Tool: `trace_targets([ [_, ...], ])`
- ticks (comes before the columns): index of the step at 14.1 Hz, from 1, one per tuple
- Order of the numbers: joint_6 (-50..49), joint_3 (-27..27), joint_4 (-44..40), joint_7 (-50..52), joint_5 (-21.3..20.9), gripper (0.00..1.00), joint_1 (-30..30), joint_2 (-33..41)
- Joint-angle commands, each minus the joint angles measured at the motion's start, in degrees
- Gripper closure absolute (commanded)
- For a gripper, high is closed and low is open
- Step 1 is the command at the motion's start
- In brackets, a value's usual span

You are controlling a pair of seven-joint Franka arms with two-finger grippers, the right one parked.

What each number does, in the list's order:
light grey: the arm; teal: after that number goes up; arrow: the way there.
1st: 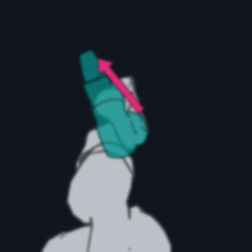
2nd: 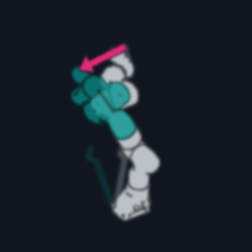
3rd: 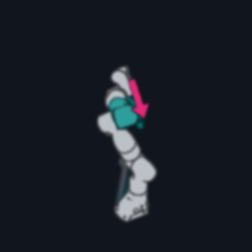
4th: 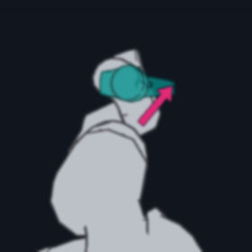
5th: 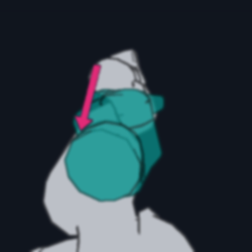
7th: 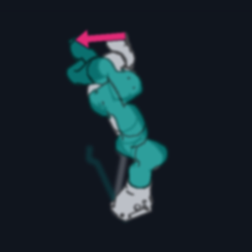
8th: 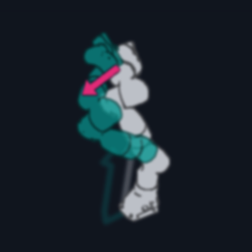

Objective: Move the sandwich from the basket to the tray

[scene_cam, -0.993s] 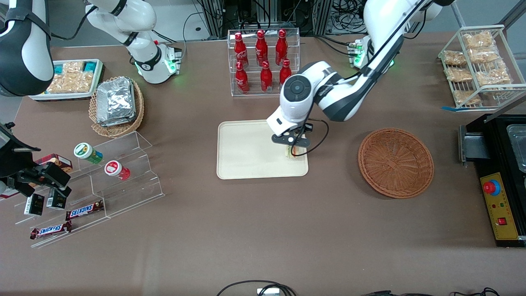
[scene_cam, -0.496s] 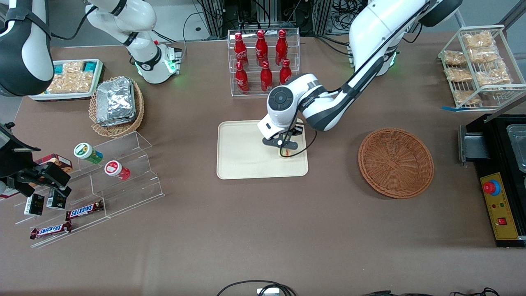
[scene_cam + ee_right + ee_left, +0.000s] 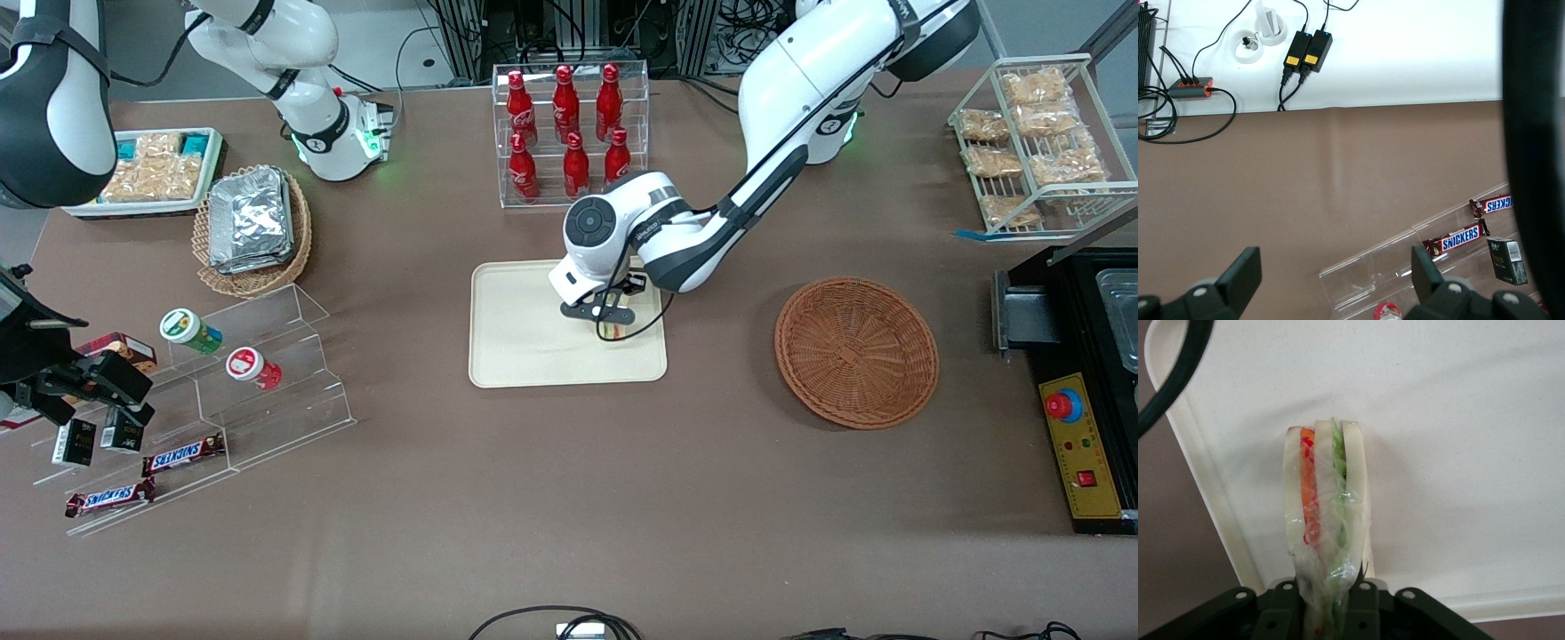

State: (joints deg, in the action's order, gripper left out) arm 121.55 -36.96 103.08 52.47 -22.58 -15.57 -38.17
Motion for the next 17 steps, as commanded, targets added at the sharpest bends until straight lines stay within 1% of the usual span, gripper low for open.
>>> trace_targets([
  [1, -0.5, 0.4, -1.7, 2.0, -1.8, 0.02, -0.9, -0.9],
  [3, -0.6, 0.4, -2.0, 2.1, -1.5, 0.01, -0.3, -0.6],
  [5, -2.3, 0.4, -4.1, 2.6, -0.8, 0.01, -0.1, 0.5],
  [9, -9.3, 0.7, -12.8, 10.3, -0.7, 0.00, 0.0, 1.1],
  [11, -13.0, 2.4, -16.4, 10.6, 0.3, 0.00, 0.0, 2.0],
  [12, -13.6, 3.6, -17.2, 10.5, 2.2, 0.00, 0.1, 3.1],
  [14, -13.6, 8.2, -17.3, 9.7, 6.0, 0.00, 0.0, 6.3],
  [15, -13.7, 10.0, -17.3, 9.7, 7.3, 0.00, 0.0, 7.6],
  [17, -16.4, 13.8, -17.2, 9.7, 7.6, 0.00, 0.0, 9.9],
])
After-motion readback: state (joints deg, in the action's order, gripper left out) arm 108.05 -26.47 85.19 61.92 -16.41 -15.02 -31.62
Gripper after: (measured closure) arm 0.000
